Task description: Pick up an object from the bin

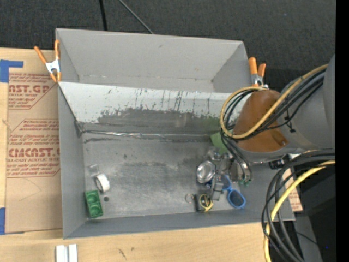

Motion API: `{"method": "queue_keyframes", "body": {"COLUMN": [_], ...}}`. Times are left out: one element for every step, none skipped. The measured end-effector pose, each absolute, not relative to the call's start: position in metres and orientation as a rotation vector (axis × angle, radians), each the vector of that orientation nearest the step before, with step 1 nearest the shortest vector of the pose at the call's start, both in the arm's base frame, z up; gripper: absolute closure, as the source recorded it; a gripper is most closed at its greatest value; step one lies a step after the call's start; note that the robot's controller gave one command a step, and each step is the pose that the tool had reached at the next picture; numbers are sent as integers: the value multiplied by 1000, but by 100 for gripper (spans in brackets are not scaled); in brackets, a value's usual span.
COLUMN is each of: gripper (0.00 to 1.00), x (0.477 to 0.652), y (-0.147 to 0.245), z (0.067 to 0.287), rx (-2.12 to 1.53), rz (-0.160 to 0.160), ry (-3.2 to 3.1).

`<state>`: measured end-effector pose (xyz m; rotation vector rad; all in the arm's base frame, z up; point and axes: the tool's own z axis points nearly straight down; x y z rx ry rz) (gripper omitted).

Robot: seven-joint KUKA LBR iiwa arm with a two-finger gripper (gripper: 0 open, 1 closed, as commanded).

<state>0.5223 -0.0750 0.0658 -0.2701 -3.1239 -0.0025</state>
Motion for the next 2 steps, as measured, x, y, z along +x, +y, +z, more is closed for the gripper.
{"method": "queue_keyframes", "body": {"gripper": [0, 0], "x": [513, 514], "y": [-83, -91], "z": [100, 105], "rx": [-512, -921], "rz": [0, 0], "ry": [-3101, -3004]}}
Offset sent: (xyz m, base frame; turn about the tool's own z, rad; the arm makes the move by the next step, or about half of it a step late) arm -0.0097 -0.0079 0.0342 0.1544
